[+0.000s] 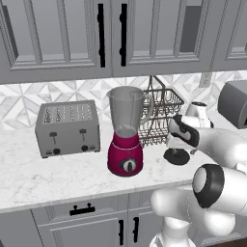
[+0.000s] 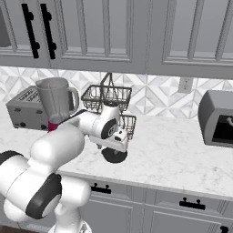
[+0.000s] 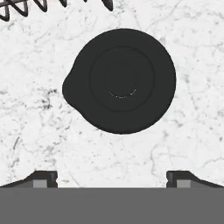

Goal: Close the lid blender by securely placing the lid on top.

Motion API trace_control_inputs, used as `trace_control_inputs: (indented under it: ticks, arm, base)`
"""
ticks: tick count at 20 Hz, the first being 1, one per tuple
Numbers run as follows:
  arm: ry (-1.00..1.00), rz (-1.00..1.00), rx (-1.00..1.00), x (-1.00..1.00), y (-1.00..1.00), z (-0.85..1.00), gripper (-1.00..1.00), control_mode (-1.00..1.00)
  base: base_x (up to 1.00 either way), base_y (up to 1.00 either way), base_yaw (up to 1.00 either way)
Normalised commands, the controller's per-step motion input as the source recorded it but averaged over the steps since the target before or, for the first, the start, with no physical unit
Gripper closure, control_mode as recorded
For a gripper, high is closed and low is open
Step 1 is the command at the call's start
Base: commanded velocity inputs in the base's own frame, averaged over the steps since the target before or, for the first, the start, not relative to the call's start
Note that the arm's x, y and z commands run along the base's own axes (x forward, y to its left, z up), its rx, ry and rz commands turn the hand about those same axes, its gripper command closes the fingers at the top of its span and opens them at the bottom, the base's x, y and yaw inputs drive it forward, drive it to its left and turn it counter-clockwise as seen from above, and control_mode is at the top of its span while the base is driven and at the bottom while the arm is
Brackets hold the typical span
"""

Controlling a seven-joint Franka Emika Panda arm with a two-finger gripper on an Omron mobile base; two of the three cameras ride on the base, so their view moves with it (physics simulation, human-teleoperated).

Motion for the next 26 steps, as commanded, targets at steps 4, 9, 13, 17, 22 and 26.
trace_control_inputs:
  ticks: [4,9,13,17,22,26]
  arm:
    - [0.00,0.00,0.00,0.41,-0.02,-0.42,-1.00,-1.00]
    - [0.00,0.00,-0.01,0.34,-0.08,-0.38,-1.00,-1.00]
    - [0.00,0.00,0.00,0.25,-0.15,-0.36,-1.00,-1.00]
    - [0.00,0.00,-0.01,0.25,-0.05,-0.37,-1.00,-1.00]
    - [0.00,0.00,-0.02,0.26,0.00,-0.19,-1.00,-1.00]
    - [-0.01,0.00,-0.02,0.21,0.00,-0.19,-1.00,-1.00]
  base:
    - [0.00,0.00,0.00]
    - [0.00,0.00,0.00]
    - [0.00,0.00,0.00]
    - [0.00,0.00,0.00]
    - [0.00,0.00,0.00]
    - [0.00,0.00,0.00]
